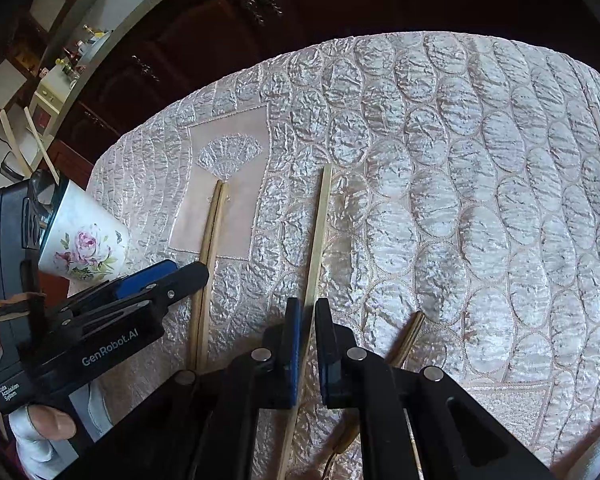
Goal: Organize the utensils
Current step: 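Grasp a wooden chopstick with the left tool while the right tool grasps another chopstick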
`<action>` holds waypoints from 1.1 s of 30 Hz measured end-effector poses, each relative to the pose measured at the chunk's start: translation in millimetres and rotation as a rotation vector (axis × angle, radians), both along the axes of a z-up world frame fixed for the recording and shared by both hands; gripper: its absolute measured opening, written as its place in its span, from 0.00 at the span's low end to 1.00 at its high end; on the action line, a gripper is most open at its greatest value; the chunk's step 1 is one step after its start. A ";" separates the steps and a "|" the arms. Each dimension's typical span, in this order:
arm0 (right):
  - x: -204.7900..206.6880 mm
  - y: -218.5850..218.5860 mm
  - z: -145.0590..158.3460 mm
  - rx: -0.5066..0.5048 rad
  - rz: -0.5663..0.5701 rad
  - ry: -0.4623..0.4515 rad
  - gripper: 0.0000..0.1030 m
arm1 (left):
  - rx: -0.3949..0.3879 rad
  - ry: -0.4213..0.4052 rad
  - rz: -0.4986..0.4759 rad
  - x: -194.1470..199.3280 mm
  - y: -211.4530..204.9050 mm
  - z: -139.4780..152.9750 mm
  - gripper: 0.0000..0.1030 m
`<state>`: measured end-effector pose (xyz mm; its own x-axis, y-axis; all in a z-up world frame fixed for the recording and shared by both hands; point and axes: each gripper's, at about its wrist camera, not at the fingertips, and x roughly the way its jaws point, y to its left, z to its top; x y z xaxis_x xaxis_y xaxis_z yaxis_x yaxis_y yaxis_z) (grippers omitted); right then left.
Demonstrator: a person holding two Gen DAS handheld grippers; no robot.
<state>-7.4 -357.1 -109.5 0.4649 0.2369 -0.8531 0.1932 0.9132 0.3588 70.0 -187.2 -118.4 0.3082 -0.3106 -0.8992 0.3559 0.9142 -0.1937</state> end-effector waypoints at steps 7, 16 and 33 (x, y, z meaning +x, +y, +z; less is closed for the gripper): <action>22.7 -10.4 1.2 -0.014 0.010 0.000 0.06 | -0.018 0.022 -0.016 10.2 -0.8 0.2 0.08; 5.2 -0.2 -4.9 0.079 0.061 0.015 0.06 | -0.074 0.076 -0.061 -17.2 26.5 0.2 0.05; 57.4 5.4 -9.9 -0.048 0.087 0.019 0.08 | 0.053 -0.001 -0.067 16.9 -3.6 -1.1 0.04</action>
